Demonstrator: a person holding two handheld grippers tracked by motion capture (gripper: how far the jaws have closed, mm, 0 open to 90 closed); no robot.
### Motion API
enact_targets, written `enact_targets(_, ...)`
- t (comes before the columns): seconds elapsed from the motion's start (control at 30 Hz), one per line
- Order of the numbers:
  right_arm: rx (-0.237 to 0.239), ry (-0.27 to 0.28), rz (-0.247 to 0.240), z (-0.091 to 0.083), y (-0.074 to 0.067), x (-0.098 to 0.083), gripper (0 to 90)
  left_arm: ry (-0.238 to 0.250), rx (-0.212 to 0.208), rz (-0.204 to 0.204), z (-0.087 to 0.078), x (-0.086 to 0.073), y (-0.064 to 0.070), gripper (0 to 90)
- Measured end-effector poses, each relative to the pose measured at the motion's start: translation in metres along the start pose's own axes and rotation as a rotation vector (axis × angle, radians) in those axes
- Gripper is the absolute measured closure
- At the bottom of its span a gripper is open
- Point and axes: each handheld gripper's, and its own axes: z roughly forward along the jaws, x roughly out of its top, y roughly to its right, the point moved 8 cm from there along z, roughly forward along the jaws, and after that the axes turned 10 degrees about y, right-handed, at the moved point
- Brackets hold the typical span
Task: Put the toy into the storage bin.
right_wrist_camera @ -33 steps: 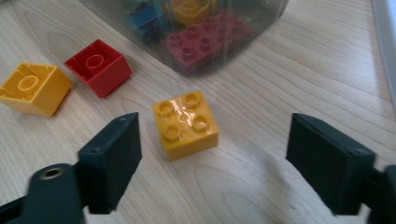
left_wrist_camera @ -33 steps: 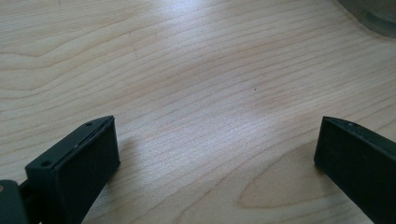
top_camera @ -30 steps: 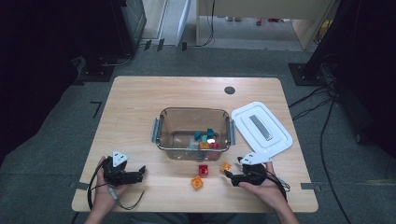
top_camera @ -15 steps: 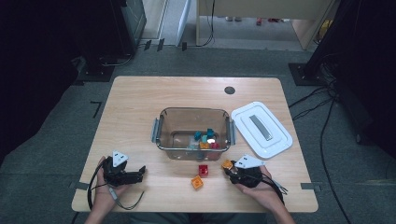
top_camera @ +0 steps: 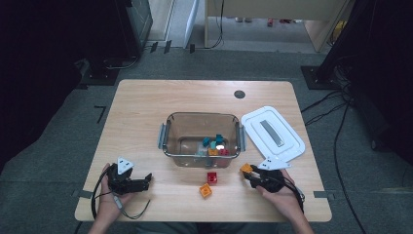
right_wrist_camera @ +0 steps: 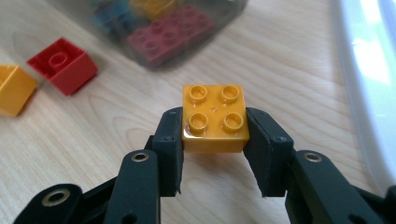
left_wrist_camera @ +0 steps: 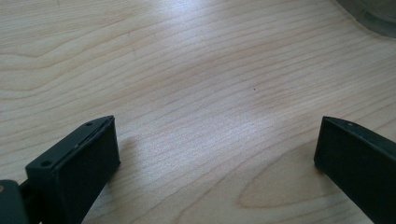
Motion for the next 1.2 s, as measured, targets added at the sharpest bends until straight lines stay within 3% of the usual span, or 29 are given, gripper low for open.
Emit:
enact_targets(0.27, -0.039, 0.029, 0.037, -0.016, 0.016, 0.013, 60.0, 0.001, 0.0, 0.0, 0.0, 0.0, 0.0, 0.0)
enact_targets(0.7, -0.065, 0.063, 0.048, -0.042, 0.034, 0.056, 60.0, 0.001, 0.0, 0.0, 0.0, 0.0, 0.0, 0.0)
enact_targets(0.9, -0.059, 0.074, 0.04, -0.048, 0.032, 0.082, 60.0, 0.002, 0.0, -0.001, 0.0, 0.0, 0.0, 0.0)
enact_targets(1.2, -0.043, 0.096, 0.02, -0.043, 0.021, 0.118, 60.0, 0.003, 0.001, -0.003, 0.0, 0.0, 0.0, 0.0)
